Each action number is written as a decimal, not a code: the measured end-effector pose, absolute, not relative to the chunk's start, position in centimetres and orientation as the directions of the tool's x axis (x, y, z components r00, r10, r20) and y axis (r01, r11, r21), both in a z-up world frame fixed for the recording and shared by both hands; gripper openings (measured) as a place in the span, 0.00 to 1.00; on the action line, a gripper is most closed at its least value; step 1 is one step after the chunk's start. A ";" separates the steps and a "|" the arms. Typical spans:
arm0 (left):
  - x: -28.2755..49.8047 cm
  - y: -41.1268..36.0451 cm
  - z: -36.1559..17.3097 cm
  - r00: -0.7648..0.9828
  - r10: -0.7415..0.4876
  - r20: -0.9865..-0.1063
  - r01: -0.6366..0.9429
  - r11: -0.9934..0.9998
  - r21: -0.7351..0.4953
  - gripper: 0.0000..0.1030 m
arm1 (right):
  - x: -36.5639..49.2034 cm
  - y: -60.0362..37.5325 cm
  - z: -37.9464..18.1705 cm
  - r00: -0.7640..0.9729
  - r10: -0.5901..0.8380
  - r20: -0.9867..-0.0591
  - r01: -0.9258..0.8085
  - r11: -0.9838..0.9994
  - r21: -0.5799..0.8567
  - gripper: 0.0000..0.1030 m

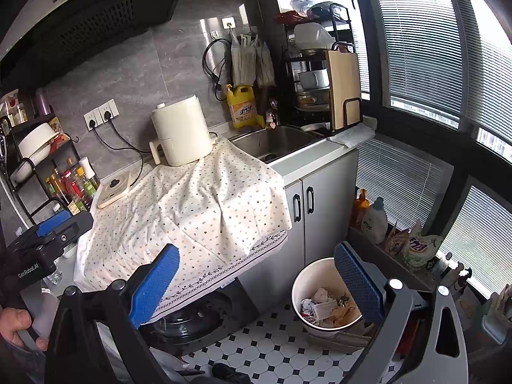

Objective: Collect trash

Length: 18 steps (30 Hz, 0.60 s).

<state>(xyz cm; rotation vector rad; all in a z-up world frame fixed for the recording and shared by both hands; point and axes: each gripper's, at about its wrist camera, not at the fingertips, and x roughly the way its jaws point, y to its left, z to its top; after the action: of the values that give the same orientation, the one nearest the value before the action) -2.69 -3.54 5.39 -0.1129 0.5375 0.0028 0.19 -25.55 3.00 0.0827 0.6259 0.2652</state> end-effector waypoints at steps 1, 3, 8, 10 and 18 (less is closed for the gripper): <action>-2.7 -3.5 5.4 0.859 -0.024 -0.511 -0.037 0.993 -0.109 0.94 | 0.2 -25.6 3.0 0.778 0.271 -0.567 -0.222 0.963 0.155 0.92; -2.6 -3.4 5.3 0.859 -0.022 -0.511 -0.042 0.993 -0.113 0.94 | 0.4 -25.5 3.0 0.779 0.273 -0.565 -0.230 0.962 0.147 0.92; -2.7 -3.1 5.3 0.860 -0.011 -0.510 -0.055 0.992 -0.115 0.94 | 0.8 -25.2 2.9 0.774 0.284 -0.565 -0.249 0.958 0.140 0.92; -2.7 -2.9 5.3 0.861 -0.009 -0.508 -0.061 0.991 -0.121 0.94 | 0.9 -25.1 3.0 0.773 0.286 -0.566 -0.256 0.957 0.134 0.92; -2.9 -2.5 5.2 0.862 -0.010 -0.507 -0.061 0.990 -0.124 0.94 | 1.1 -24.8 3.0 0.769 0.295 -0.567 -0.271 0.954 0.130 0.92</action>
<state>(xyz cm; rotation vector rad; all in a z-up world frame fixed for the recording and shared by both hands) -2.86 -2.52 5.15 -0.1378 0.5317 0.0270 1.14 -24.84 3.04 0.0415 0.6220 0.3071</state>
